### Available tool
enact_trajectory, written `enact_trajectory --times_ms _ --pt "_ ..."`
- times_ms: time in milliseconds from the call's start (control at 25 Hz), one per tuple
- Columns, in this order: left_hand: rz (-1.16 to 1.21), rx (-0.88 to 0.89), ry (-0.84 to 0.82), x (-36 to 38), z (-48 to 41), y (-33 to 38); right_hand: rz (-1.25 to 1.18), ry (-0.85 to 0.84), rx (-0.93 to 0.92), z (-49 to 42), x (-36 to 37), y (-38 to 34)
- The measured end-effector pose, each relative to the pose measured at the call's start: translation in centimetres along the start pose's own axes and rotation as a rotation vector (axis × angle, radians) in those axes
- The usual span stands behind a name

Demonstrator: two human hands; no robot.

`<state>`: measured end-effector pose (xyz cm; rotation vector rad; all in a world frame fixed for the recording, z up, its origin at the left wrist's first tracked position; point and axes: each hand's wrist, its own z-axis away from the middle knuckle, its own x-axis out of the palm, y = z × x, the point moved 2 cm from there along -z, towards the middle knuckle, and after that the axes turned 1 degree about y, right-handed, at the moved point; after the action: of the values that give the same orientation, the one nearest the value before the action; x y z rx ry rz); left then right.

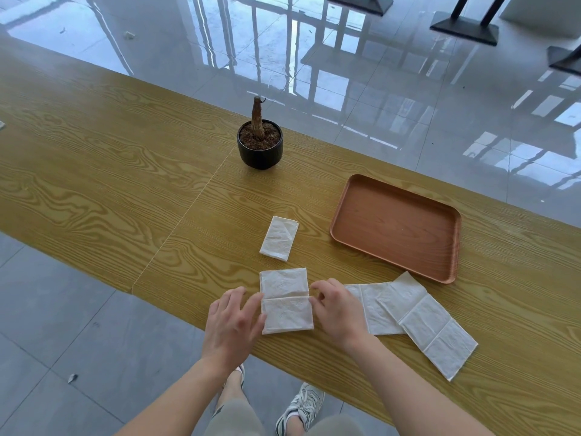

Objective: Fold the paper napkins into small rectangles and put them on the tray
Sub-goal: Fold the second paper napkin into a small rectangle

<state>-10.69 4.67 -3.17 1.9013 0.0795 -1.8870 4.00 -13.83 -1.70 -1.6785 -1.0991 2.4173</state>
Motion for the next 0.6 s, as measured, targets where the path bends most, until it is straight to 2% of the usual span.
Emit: enact_trajectory --times_ms 160,360,520,600 --pt "-0.078 0.133 -0.049 0.3 0.3 -0.1 0.088 -0.101 -0.081 0.4 0.3 0.1" --pt "-0.134 0.075 -0.078 0.0 0.1 -1.1 0.164 -0.156 -0.127 0.9 0.9 -0.1" --pt "-0.109 0.056 -0.104 -0.1 -0.3 -0.9 0.042 -0.014 0.054 -2.4 -0.3 -0.6" --pt "-0.088 0.056 -0.094 -0.2 -0.4 -0.5 0.039 -0.007 0.124 -4.1 -0.7 -0.8"
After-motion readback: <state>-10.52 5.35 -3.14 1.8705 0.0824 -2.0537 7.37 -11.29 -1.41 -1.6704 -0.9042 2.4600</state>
